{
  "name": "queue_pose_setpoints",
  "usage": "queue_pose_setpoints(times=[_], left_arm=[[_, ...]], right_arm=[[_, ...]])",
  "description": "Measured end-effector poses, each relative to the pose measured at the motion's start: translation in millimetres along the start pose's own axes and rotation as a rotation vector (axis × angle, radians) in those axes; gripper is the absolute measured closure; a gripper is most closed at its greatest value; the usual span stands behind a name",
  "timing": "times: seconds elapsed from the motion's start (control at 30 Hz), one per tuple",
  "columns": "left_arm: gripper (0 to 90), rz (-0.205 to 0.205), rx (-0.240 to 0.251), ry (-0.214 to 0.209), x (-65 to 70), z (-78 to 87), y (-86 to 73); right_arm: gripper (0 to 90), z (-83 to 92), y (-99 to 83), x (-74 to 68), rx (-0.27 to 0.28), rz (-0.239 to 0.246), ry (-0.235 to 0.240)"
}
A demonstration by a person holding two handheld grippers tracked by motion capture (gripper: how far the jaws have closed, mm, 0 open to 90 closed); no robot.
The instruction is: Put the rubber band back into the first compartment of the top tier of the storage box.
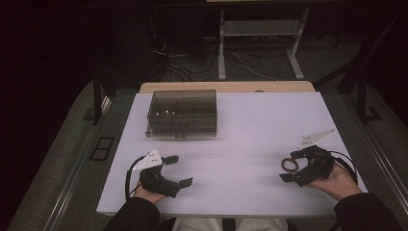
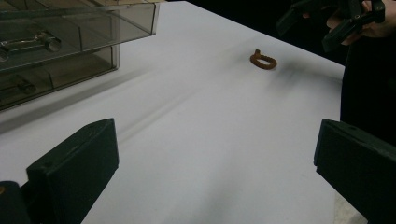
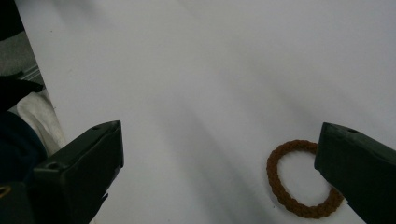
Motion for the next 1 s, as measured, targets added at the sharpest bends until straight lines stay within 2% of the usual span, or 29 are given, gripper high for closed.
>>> queue_pose_setpoints(times=[0.43,1.0], left_arm=[[0.0,-0.001,0.000,-0.003,0.2,0.1,0.0],[0.0,-0.002,-0.005,-0.004,0.8,-0.6,-0.4]], right_arm=[[0.6,-11.8,-2.4,1.1,-0.078,0.019,0.009],[0.6,-20.9,-13.5,11.2,-0.131,0.029,0.023]])
Point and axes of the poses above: each handheld gripper's, and its own axes: z roughly backward along the jaws, y roughly out of its top, x roughly to its right, the point moved 6 cm from there along -z, roughly forward along the jaws, and after that the axes turned 9 degrees about -x, right-handed, at the moved point
